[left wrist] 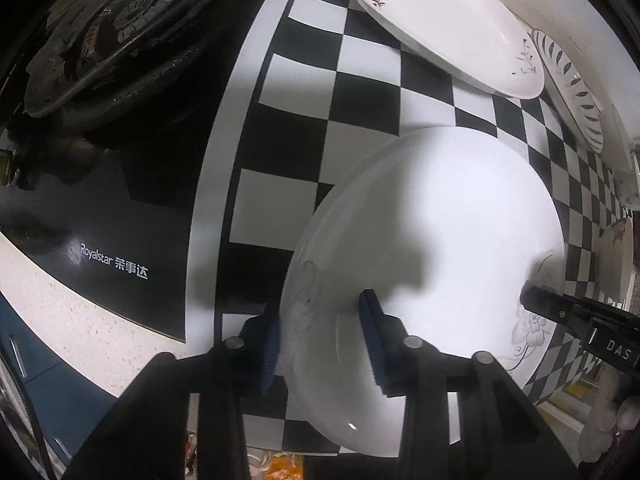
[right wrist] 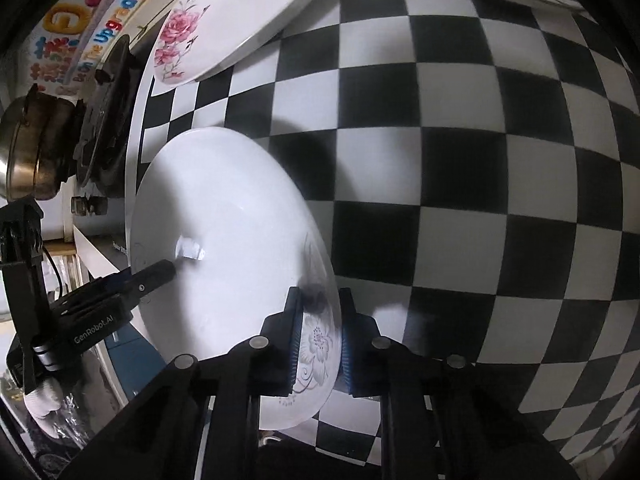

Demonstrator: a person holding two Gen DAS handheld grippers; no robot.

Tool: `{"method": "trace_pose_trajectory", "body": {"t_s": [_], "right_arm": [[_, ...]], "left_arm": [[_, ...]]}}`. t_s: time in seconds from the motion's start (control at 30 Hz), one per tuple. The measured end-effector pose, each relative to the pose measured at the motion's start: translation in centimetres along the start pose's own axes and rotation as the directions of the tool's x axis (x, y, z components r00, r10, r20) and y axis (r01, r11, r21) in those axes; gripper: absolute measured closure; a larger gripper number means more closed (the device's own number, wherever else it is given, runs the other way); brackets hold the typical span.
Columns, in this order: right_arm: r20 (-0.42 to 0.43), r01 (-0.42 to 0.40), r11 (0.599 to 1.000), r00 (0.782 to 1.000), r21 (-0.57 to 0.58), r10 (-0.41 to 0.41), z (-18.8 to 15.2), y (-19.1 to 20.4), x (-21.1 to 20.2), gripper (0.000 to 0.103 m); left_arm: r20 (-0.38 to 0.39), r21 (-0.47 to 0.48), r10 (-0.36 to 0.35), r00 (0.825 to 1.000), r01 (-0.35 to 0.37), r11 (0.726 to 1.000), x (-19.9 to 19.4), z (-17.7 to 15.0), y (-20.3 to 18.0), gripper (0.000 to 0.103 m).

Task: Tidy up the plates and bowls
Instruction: 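Close both tools on the white plate rim and lift it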

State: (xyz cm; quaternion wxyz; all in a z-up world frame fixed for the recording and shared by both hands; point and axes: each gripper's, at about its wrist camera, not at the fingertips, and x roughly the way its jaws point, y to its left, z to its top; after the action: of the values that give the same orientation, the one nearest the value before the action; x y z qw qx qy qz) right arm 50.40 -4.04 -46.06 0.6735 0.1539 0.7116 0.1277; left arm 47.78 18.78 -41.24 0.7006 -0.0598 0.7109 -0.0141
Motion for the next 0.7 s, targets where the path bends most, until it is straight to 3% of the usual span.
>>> {"method": "trace_pose_trajectory", "body": {"t_s": [0.37,0.7], "right_arm": [[0.089,0.036,0.998,0.995,0.043,-0.040,-1.7,-3.8,-4.8,0.087],[0.149,0.046,0.988,0.986,0.150,-0.068,-4.7,-11.2,-8.9,0.087]], "left_arm": [[0.014,0.094,-0.024,1.000,0.022,0.995,-1.2,0.9,-5.5,0.070],[-0.017,0.224,-0.042,0.999,0.045,0.974,-0.5,2.4,-11.1,0.070]]}}
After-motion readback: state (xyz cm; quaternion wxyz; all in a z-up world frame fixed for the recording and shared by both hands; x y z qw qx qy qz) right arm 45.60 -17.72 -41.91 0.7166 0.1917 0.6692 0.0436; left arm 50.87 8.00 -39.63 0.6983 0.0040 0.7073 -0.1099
